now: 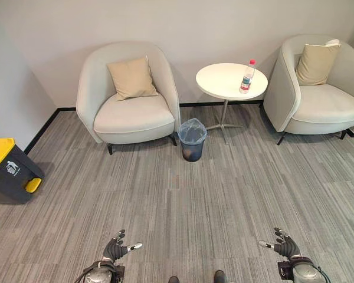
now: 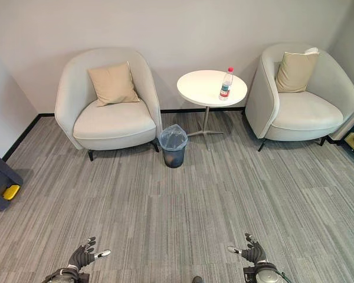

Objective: Gather garbage on tea table into small bin, then transfer packed bag to large trash can.

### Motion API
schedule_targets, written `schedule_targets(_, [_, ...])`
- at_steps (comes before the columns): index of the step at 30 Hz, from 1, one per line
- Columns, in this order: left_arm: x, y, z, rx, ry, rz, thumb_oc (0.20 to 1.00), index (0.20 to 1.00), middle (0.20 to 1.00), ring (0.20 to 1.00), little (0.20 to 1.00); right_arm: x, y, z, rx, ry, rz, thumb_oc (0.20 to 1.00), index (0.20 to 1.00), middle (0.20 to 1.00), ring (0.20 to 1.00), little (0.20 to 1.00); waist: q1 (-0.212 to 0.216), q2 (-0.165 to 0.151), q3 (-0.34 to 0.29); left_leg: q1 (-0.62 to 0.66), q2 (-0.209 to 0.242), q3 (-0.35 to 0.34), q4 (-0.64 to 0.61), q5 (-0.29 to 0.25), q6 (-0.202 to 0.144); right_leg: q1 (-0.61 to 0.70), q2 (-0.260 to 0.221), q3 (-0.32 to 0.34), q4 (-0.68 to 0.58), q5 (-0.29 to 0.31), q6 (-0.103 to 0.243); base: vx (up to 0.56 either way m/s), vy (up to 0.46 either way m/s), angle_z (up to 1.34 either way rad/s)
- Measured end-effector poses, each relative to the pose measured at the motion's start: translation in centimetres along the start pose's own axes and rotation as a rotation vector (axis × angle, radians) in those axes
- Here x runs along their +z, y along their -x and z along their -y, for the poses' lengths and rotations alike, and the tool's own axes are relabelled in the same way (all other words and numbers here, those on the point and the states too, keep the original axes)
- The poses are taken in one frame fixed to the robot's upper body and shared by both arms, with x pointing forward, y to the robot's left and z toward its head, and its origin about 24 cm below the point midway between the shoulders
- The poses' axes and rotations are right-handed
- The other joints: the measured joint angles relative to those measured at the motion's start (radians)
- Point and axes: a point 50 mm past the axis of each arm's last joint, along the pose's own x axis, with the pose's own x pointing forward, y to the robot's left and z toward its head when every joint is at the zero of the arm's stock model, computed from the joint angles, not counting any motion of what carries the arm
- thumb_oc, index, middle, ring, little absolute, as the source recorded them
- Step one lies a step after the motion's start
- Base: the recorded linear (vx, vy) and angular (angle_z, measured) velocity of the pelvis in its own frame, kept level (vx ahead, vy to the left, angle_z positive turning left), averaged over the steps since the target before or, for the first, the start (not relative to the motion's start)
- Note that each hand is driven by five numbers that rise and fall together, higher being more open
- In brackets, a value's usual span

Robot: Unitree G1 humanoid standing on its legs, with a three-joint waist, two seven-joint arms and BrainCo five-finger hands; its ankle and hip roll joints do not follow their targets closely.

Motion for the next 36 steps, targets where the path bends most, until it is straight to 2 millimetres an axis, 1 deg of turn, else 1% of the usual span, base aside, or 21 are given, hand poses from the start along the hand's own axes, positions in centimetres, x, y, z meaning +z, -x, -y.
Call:
schedule_targets(3, [-0.1, 0.0, 0.1, -0.002, 0.001, -0.003, 1.0, 1.0, 1.0, 1.0, 1.0, -0.3, 0.1, -0.6, 0.009, -0.03, -0.011, 1.0, 1.0, 1.0, 1.0, 1.0, 0.0, -0.001, -0.001, -0.001, 0.0, 0.003, 0.0, -0.001, -0.001, -0.004, 0.0, 0.003, 0.0, -0.003, -0.006, 0.04, 0.008, -0.04])
schedule_targets(15, [0.1, -0.1, 0.0, 0.004, 0.02, -0.007, 1.0, 1.0, 1.0, 1.0, 1.0, -1.0, 0.2, -0.4, -0.001, -0.052, -0.043, 1.0, 1.0, 1.0, 1.0, 1.0, 0.001, -0.029, -0.01, -0.042, -0.005, 0.027, 0.007, -0.002, 0.001, -0.061, -0.002, 0.028, 0.001, 0.002, -0.007, 0.04, 0.047, -0.08])
schedule_targets(17, [0.2, -0.1, 0.0, 0.01, 0.02, -0.003, 1.0, 1.0, 1.0, 1.0, 1.0, -0.5, -0.1, -0.1, -0.029, -0.096, -0.031, 1.0, 1.0, 1.0, 1.0, 1.0, 0.002, -0.029, 0.022, -0.056, -0.011, 0.045, 0.007, -0.007, 0.007, -0.079, -0.006, 0.041, 0.002, 0.006, -0.004, 0.07, 0.164, -0.3])
schedule_targets(18, [0.3, -0.2, -0.2, 0.017, 0.042, 0.0, 1.0, 1.0, 1.0, 1.0, 1.0, -0.6, -0.2, 0.0, -0.038, -0.108, -0.044, 1.0, 1.0, 1.0, 1.0, 1.0, 0.002, -0.044, 0.043, -0.076, -0.024, 0.052, 0.014, -0.018, 0.02, -0.126, -0.007, 0.067, 0.033, 0.012, 0.015, 0.07, 0.186, -0.36])
schedule_targets(19, [0.6, -0.3, -0.3, 0.021, 0.042, 0.007, 1.0, 1.0, 1.0, 1.0, 1.0, 0.3, -0.6, 0.0, -0.04, -0.118, -0.025, 1.0, 1.0, 1.0, 1.0, 1.0, 0.007, -0.038, 0.054, -0.091, -0.027, 0.062, 0.017, -0.024, 0.03, -0.155, -0.012, 0.08, 0.058, 0.008, 0.017, 0.07, 0.108, -0.47])
schedule_targets(20, [0.9, -0.4, -0.4, 0.024, 0.039, 0.015, 1.0, 1.0, 1.0, 1.0, 1.0, 0.8, -0.8, -0.1, -0.04, -0.12, -0.012, 1.0, 1.0, 1.0, 1.0, 1.0, 0.004, -0.041, 0.072, -0.102, -0.035, 0.073, 0.014, -0.026, 0.033, -0.188, -0.016, 0.092, 0.099, -0.005, 0.028, 0.09, 0.098, -0.37])
schedule_targets(21, [1.2, -0.5, -0.6, 0.029, 0.033, 0.021, 1.0, 1.0, 1.0, 1.0, 1.0, 1.7, -1.1, -0.2, -0.035, -0.122, 0.013, 1.0, 1.0, 1.0, 1.0, 1.0, -0.002, -0.033, 0.1, -0.101, -0.034, 0.077, 0.014, -0.025, 0.048, -0.226, -0.022, 0.096, 0.177, -0.015, 0.043, 0.3, 0.019, -0.49])
schedule_targets(22, [1.8, -0.7, -1.0, 0.044, 0.03, 0.039, 1.0, 1.0, 1.0, 1.0, 1.0, 2.2, -1.2, -0.4, -0.029, -0.12, 0.028, 1.0, 1.0, 1.0, 1.0, 1.0, -0.007, -0.022, 0.117, -0.077, -0.036, 0.1, 0.013, -0.031, 0.059, -0.276, -0.031, 0.082, 0.291, -0.031, 0.063, 0.28, -0.007, -0.51])
schedule_targets(23, [2.1, -0.9, -0.9, 0.049, 0.033, 0.045, 1.0, 1.0, 1.0, 1.0, 1.0, 3.3, -1.3, -0.6, -0.02, -0.12, 0.068, 1.0, 1.0, 1.0, 1.0, 1.0, -0.019, -0.011, 0.138, -0.055, -0.035, 0.118, 0.007, -0.057, 0.06, -0.344, -0.058, 0.022, 0.389, -0.095, 0.091, 0.42, -0.094, -0.6])
schedule_targets(24, [1.9, -0.9, -0.8, 0.048, 0.035, 0.036, 1.0, 1.0, 1.0, 1.0, 1.0, 4.1, -1.4, -0.8, -0.012, -0.122, 0.099, 1.0, 1.0, 1.0, 1.0, 1.0, -0.017, -0.006, 0.141, -0.053, -0.039, 0.137, 0.008, -0.063, 0.062, -0.383, -0.077, -0.017, 0.383, -0.107, 0.089, 0.18, -0.065, -0.36])
schedule_targets(25, [1.9, -0.9, -0.7, 0.044, 0.036, 0.036, 1.0, 1.0, 1.0, 1.0, 1.0, 4.3, -1.4, -0.8, -0.011, -0.123, 0.104, 1.0, 1.0, 1.0, 1.0, 1.0, -0.022, -0.005, 0.142, -0.045, -0.044, 0.145, 0.01, -0.064, 0.062, -0.389, -0.093, -0.027, 0.332, -0.103, 0.084, 0.38, -0.154, -0.29])
schedule_targets(27, [1.9, -0.9, -0.4, 0.041, 0.045, 0.039, 1.0, 1.0, 1.0, 1.0, 1.0, 3.5, -1.2, -0.8, -0.012, -0.116, 0.083, 1.0, 1.0, 1.0, 1.0, 1.0, -0.025, -0.008, 0.142, -0.01, -0.052, 0.15, 0.015, -0.098, 0.047, -0.393, -0.113, -0.068, 0.223, -0.082, 0.081, 0.35, -0.169, -0.13])
schedule_targets(28, [1.8, -1.0, -0.4, 0.044, 0.053, 0.032, 1.0, 1.0, 1.0, 1.0, 1.0, 3.3, -1.1, -0.8, -0.008, -0.109, 0.076, 1.0, 1.0, 1.0, 1.0, 1.0, -0.026, -0.009, 0.142, -0.001, -0.054, 0.15, 0.026, -0.118, 0.048, -0.399, -0.123, -0.087, 0.2, -0.068, 0.089, 0.32, -0.185, 0.03])
schedule_targets(29, [1.6, -1.0, -0.4, 0.051, 0.065, 0.021, 1.0, 1.0, 1.0, 1.0, 1.0, 3.3, -1.1, -1.0, 0.0, -0.105, 0.075, 1.0, 1.0, 1.0, 1.0, 1.0, -0.024, -0.015, 0.137, 0.01, -0.055, 0.14, 0.044, -0.131, 0.035, -0.387, -0.127, -0.112, 0.165, -0.054, 0.083, 0.33, -0.214, 0.22])
schedule_targets(30, [1.4, -0.9, -0.3, 0.05, 0.065, 0.016, 1.0, 1.0, 1.0, 1.0, 1.0, 2.6, -0.9, -1.0, 0.0, -0.101, 0.053, 1.0, 1.0, 1.0, 1.0, 1.0, -0.036, -0.017, 0.135, 0.047, -0.051, 0.122, 0.046, -0.148, 0.024, -0.368, -0.126, -0.102, 0.143, -0.031, 0.075, 0.4, -0.31, 0.62])
schedule_targets(31, [1.3, -0.8, -0.3, 0.049, 0.067, 0.014, 1.0, 1.0, 1.0, 1.0, 1.0, 1.6, -0.4, -0.8, -0.002, -0.094, 0.034, 1.0, 1.0, 1.0, 1.0, 1.0, -0.05, -0.014, 0.127, 0.09, -0.039, 0.091, 0.045, -0.167, -0.001, -0.321, -0.114, -0.099, 0.139, -0.005, 0.041, 0.33, -0.328, 0.87])
schedule_targets(32, [0.7, -0.5, 0.3, 0.038, 0.078, 0.005, 1.0, 1.0, 1.0, 1.0, 1.0, 0.7, -0.1, -0.7, -0.008, -0.083, 0.011, 1.0, 1.0, 1.0, 1.0, 1.0, -0.051, 0.022, 0.103, 0.114, 0.02, 0.056, 0.084, -0.193, -0.042, -0.292, -0.069, -0.109, 0.18, 0.007, 0.008, 0.34, -0.414, 0.84])
schedule_targets(33, [0.7, -0.6, 0.5, 0.029, 0.073, 0.004, 1.0, 1.0, 1.0, 1.0, 1.0, 0.3, 0.1, -0.8, -0.002, -0.084, 0.001, 1.0, 1.0, 1.0, 1.0, 1.0, -0.053, 0.003, 0.088, 0.074, 0.033, 0.037, 0.199, -0.197, -0.052, -0.268, -0.064, -0.107, 0.178, 0.037, -0.047, 0.29, -0.382, 0.38])
schedule_targets(34, [0.3, -0.5, 1.2, 0.01, 0.071, -0.008, 1.0, 1.0, 1.0, 1.0, 1.0, 1.2, -0.2, -0.3, -0.011, -0.077, 0.034, 1.0, 1.0, 1.0, 1.0, 1.0, -0.04, 0.02, 0.073, 0.04, 0.068, 0.029, 0.276, -0.186, -0.063, -0.25, -0.036, -0.111, 0.168, 0.023, -0.068, 0.29, -0.37, 0.14])
schedule_targets(35, [0.1, -0.5, 1.7, 0.001, 0.078, -0.022, 1.0, 1.0, 1.0, 1.0, 1.0, 2.1, -0.5, 0.1, -0.021, -0.081, 0.066, 1.0, 1.0, 1.0, 1.0, 1.0, -0.048, 0.032, 0.067, 0.011, 0.094, 0.009, 0.355, -0.176, -0.079, -0.227, -0.01, -0.131, 0.162, -0.004, -0.089, 0.29, -0.356, 0.01])
schedule_targets(36, [0.4, -0.6, 2.0, -0.006, 0.082, -0.015, 1.0, 1.0, 1.0, 1.0, 1.0, 3.0, -0.6, 0.1, -0.023, -0.09, 0.101, 1.0, 1.0, 1.0, 1.0, 1.0, -0.047, 0.032, 0.065, -0.051, 0.135, 0.018, 0.538, -0.144, -0.109, -0.177, 0.023, -0.136, 0.14, -0.024, -0.12, 0.24, -0.269, -0.18])
